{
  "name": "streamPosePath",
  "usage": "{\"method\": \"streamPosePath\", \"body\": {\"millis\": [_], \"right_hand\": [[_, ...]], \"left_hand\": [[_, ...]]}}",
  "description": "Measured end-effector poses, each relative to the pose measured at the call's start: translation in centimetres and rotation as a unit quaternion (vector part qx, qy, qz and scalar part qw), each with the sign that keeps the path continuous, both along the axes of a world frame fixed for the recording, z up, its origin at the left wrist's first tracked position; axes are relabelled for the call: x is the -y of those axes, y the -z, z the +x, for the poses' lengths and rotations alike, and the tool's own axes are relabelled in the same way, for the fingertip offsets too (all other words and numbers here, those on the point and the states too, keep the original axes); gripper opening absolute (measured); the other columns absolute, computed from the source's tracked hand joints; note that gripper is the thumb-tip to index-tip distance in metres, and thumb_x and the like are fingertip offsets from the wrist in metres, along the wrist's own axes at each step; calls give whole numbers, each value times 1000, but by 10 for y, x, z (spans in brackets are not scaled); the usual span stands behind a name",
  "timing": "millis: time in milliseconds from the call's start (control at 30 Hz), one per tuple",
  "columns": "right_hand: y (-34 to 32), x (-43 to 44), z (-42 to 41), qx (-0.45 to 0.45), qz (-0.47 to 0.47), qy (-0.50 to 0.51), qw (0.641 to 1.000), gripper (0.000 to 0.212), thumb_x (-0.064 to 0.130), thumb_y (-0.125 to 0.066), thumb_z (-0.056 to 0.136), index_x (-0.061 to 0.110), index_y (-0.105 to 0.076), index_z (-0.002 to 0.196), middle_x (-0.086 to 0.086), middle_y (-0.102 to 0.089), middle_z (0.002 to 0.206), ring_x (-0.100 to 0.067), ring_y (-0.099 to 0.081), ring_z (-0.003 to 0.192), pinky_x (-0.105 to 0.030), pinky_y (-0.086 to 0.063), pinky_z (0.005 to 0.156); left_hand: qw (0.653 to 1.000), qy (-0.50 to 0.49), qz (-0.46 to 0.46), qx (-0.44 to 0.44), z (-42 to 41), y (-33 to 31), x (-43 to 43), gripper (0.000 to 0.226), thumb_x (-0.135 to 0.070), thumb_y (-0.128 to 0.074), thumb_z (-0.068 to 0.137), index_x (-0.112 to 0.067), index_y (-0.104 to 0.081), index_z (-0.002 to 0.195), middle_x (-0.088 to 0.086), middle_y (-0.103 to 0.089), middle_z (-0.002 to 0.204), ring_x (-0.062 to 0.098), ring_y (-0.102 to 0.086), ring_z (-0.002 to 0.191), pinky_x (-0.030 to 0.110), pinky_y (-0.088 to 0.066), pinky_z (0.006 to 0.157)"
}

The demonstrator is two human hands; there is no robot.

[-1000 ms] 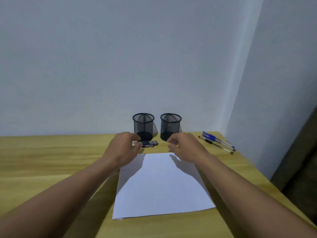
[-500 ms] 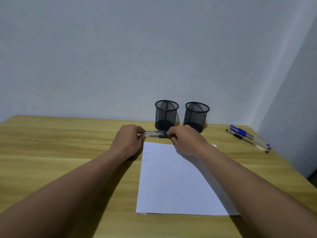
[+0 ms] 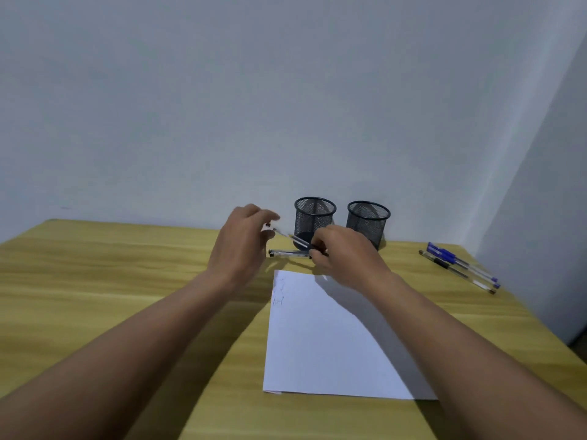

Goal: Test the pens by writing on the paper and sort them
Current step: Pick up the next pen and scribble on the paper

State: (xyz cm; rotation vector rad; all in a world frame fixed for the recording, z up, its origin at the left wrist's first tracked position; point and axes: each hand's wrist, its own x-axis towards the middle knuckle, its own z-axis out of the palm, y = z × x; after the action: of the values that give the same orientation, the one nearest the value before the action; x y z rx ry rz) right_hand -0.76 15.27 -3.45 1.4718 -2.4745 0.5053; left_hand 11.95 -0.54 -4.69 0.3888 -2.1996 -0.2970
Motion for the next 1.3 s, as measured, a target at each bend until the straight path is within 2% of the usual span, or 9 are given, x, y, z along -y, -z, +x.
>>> {"method": "streamPosePath", "body": {"millis": [100,267,367,467,600,767,900,1100,1300], "right_hand": [[-8,-14,14,45,-58,26,997,14,29,-61,90,17,-66,92,0,-68,88,-25,-63,86,-39,-52,74],[-17,-31,42,247,-200,46,947,9,16,-69,83,15,-62,78,-6,-67,66,-5,-61,56,-27,-44,59],[-19,-35,57,416,-298,31,859,5,9,-71,87,12,-67,85,-13,-74,80,-22,-75,77,-32,-54,68],[-20,-36,73,556,-370,13,744,11,3,-67,91,13,-68,87,-7,-76,83,-16,-76,80,-30,-59,72],[-15,-37,86,641,-407,-5,651,11,0,-65,92,10,-68,88,-9,-75,80,-17,-75,77,-32,-61,78],[-12,-33,87,633,-423,-23,648,2,9,-72,92,7,-73,92,-10,-74,83,-13,-73,74,-28,-61,75],[-12,-33,84,600,-431,-31,674,3,3,-73,90,3,-74,88,-12,-74,75,-15,-71,68,-22,-60,67],[-12,-29,82,557,-424,-52,712,4,2,-72,91,3,-74,88,-13,-74,74,-17,-72,69,-24,-59,68],[-1,-18,86,615,-438,-38,654,4,2,-72,90,1,-73,87,-13,-73,72,-16,-71,65,-22,-61,66]], "left_hand": [[992,-7,57,-114,16,-13,-22,29,-11,-66,92,-19,-64,119,-3,-58,96,12,-56,90,27,-47,79],[983,31,161,-77,34,-13,-41,14,-24,-68,90,-21,-72,104,-9,-68,83,3,-63,79,25,-54,73],[965,65,255,-22,40,-13,-49,9,-31,-70,89,-26,-77,93,-11,-74,83,-2,-66,77,17,-53,72],[913,142,383,-8,45,-16,-56,7,-26,-70,90,-27,-77,89,-4,-76,85,11,-71,78,28,-60,73],[847,190,495,-47,51,-26,-64,8,-5,-69,90,-5,-76,94,10,-71,79,20,-66,75,26,-61,73],[854,195,480,-49,56,-33,-63,12,-1,-70,88,-5,-76,98,7,-77,83,13,-71,76,21,-59,73],[885,173,432,-34,55,-35,-58,10,-4,-74,85,-12,-78,88,10,-77,84,17,-71,75,30,-60,78],[888,160,432,-23,57,-37,-52,6,-4,-75,84,-10,-78,85,13,-74,77,17,-66,66,33,-59,76],[913,128,388,-4,60,-31,-43,4,-9,-76,83,-12,-79,83,8,-75,73,17,-67,64,42,-59,79]]}}
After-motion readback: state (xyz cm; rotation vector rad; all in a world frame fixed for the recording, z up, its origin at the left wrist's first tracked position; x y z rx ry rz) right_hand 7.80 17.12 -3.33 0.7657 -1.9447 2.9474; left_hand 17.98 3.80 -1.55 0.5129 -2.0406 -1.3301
